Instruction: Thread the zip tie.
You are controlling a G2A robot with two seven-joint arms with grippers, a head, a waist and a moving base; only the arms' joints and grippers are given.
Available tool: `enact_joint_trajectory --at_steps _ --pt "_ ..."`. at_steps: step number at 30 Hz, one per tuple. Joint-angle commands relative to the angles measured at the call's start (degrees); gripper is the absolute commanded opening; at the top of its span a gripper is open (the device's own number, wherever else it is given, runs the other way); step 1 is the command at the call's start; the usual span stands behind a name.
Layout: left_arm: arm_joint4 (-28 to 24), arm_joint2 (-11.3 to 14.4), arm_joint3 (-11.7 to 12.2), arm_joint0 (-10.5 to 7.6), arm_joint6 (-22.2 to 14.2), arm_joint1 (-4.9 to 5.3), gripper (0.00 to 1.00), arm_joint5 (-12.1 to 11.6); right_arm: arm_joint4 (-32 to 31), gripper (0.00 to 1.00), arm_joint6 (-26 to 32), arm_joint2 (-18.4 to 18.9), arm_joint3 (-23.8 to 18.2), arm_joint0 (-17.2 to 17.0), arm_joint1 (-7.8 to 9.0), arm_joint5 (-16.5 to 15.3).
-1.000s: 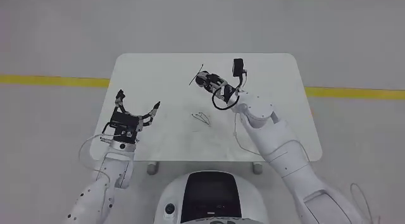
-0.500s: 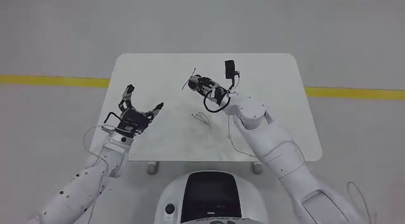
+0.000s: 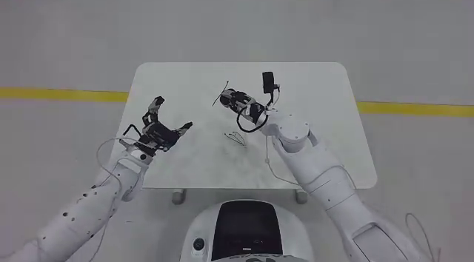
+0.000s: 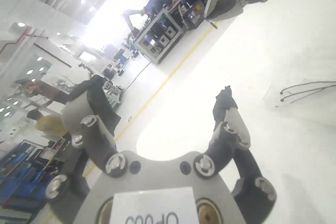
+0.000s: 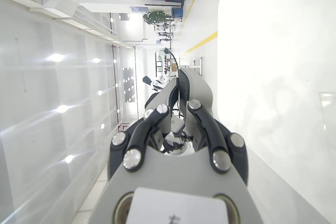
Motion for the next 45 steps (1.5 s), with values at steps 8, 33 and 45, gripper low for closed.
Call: enact_joint_trajectory --at_steps 8,33,45 --pt "0.0 13.3 -3.4 -11.54 -4.8 9.08 1.00 -4.6 0.3 0.00 0.1 -0.1 0.5 0.1 -0.12 0.8" --pt "0.0 33.3 -7.6 -28.15 -12.0 12.18 1.00 3.1 1.9 0.00 -9.2 -4.0 0.2 0.1 -2.02 3.5" --pt "0.0 34.6 -7.1 -29.81 -11.6 11.66 1.00 1.4 1.5 0.00 -10.2 -4.6 -0.6 -0.5 -2.34 3.3"
